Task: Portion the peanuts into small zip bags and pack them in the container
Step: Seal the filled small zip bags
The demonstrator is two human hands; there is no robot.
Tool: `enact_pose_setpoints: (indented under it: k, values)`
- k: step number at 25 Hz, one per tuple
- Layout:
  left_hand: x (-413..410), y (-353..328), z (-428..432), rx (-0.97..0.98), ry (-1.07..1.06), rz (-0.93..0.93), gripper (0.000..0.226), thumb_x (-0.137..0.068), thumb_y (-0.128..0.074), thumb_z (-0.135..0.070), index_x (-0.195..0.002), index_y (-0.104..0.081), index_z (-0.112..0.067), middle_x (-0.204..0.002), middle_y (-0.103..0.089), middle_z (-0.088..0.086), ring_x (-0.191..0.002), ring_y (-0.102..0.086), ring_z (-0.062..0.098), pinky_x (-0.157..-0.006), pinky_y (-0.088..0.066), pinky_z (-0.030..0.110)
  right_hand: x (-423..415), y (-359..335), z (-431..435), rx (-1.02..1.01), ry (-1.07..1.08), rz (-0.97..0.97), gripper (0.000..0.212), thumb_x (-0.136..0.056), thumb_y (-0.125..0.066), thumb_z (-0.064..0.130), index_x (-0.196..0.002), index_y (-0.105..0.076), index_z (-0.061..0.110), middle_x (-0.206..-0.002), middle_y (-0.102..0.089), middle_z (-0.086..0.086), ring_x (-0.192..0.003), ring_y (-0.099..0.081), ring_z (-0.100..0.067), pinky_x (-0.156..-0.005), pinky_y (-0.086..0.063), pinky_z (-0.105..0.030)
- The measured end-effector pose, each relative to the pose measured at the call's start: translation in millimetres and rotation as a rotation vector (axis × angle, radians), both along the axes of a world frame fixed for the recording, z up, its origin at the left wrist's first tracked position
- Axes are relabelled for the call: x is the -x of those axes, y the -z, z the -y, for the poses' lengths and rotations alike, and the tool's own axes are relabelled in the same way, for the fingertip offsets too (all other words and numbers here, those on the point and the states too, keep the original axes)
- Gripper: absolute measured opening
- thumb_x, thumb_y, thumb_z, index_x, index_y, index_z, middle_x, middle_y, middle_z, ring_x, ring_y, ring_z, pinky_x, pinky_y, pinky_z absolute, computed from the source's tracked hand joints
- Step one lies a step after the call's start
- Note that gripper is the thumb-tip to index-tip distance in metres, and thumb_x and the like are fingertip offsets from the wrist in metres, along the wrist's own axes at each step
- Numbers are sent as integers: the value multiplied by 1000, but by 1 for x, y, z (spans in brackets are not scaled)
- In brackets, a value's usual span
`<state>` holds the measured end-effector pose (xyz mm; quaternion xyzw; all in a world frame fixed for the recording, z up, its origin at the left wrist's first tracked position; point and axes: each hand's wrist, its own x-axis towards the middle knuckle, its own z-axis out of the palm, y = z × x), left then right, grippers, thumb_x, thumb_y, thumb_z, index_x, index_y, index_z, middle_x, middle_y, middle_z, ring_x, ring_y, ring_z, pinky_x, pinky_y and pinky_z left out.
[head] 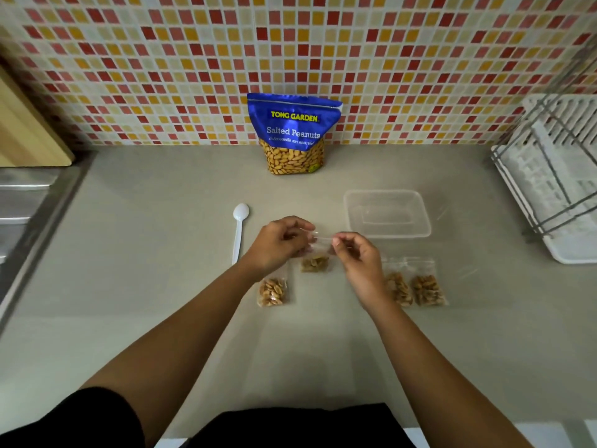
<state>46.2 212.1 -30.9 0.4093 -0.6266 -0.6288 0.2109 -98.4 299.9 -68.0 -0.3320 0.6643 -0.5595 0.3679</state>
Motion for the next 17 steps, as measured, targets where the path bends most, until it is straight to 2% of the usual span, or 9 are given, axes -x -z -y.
enact_pose_setpoints:
  k: [3,5,8,10,12,15,17]
  values:
    - [-6,-13,7,256,90,128,9,-86,-65,-12,-95,-67,-12,-80,-65,-3,-76,-67,23,-71,-59,33,-8,-11,6,77,0,-99,15,-88,-62,17,-82,-61,30,-81,-67,5,-79,-67,-17,-75,-52,-23]
    - [-8,-19,10,394,139,196,10,-85,-66,-16,-94,-69,-11,-79,-64,-6,-72,-65,23,-70,-58,34,-12,-19,8,109,-12,-178,10,-88,-63,15,-85,-62,24,-81,-66,8,-76,-66,-11,-73,-52,-20]
    - [-5,-24,14,608,181,282,13,-86,-65,-19,-95,-70,-11,-87,-67,-1,-68,-55,3,-67,-46,12,-15,-27,11,129,-14,-246,5,-88,-62,15,-92,-64,17,-83,-67,4,-77,-67,-12,-73,-54,-23]
    - [-3,-29,13,675,180,302,13,-87,-63,-19,-95,-69,-10,-92,-69,2,-71,-53,2,-65,-39,5,-17,-29,11,137,-6,-281,6,-88,-61,14,-93,-65,14,-83,-67,6,-77,-67,-11,-72,-53,-21]
    - [-1,-32,10,706,180,310,14,-88,-61,-18,-95,-69,-9,-94,-69,5,-76,-56,9,-68,-43,11,-19,-33,11,155,6,-340,7,-88,-61,14,-93,-66,12,-81,-65,9,-76,-65,-8,-70,-52,-18]
    - [2,-35,7,762,152,318,13,-88,-60,-18,-92,-68,-9,-91,-68,6,-84,-62,17,-77,-52,34,-22,-37,15,143,36,-451,4,-88,-60,11,-89,-65,11,-79,-62,9,-70,-59,-7,-64,-45,-15]
    - [3,-35,6,790,118,312,15,-85,-59,-23,-88,-68,-11,-88,-68,1,-85,-64,16,-76,-53,39,-26,-41,17,121,104,-456,5,-87,-59,7,-85,-63,11,-75,-59,10,-66,-53,-5,-60,-39,-11]
